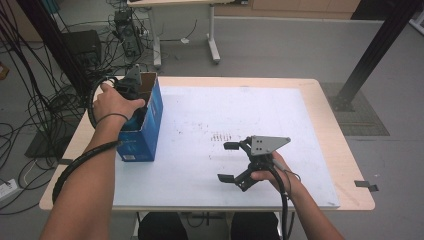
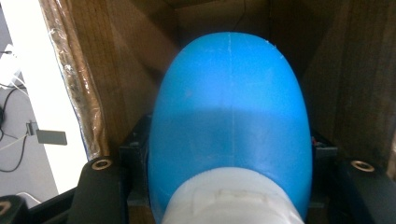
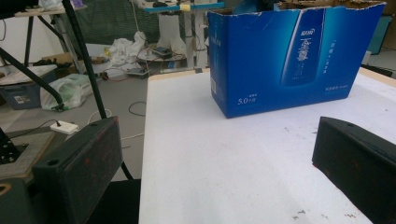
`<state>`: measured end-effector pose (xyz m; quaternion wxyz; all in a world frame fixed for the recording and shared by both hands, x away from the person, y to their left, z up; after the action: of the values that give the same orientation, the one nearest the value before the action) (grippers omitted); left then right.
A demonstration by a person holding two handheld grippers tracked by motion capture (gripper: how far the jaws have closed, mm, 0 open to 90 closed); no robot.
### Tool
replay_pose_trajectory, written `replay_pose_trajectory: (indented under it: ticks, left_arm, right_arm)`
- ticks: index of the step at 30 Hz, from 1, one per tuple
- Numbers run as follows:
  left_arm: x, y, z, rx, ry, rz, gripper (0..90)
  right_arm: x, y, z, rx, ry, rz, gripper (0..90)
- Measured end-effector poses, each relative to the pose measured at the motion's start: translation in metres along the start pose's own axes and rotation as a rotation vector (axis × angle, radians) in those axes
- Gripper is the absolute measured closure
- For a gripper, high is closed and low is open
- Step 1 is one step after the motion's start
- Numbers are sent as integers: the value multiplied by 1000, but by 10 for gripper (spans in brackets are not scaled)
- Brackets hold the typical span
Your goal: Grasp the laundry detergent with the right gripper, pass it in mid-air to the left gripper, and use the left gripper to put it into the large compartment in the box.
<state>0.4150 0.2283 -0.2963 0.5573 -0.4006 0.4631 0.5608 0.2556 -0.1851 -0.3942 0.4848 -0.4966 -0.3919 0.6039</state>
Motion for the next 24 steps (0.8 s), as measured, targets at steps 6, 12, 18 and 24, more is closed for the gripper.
replay_pose_trajectory:
  ticks: [6,12,18,24]
  left_arm:
    - [0,-1,-2,1,-6,0,379]
    - [0,-1,-1,-1,-5,3,379]
    - [0,-1,-2,-2,-7,3,379]
    - [-1,-1,-3,0,-10,1,379]
  right_arm:
    - [-3,-1,0,-1,8,-6,16]
    - [-3,-1,-1,-1,8,-7,16]
    - [-2,-1,-2,-3,7,-7,16]
    - [-3,-1,-1,-2,8,-8,16]
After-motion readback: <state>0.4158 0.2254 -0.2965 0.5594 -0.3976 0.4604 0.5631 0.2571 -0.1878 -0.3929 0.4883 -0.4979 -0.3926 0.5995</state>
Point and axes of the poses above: each handheld gripper's, and its own axes: x roughly forward along the jaws, y roughly out of its underside, z roughly to its left, the point moved 10 cm from there along x, roughly forward along the jaws, and after that the axes turned 10 degrees about -y, right-handed, at the moved point
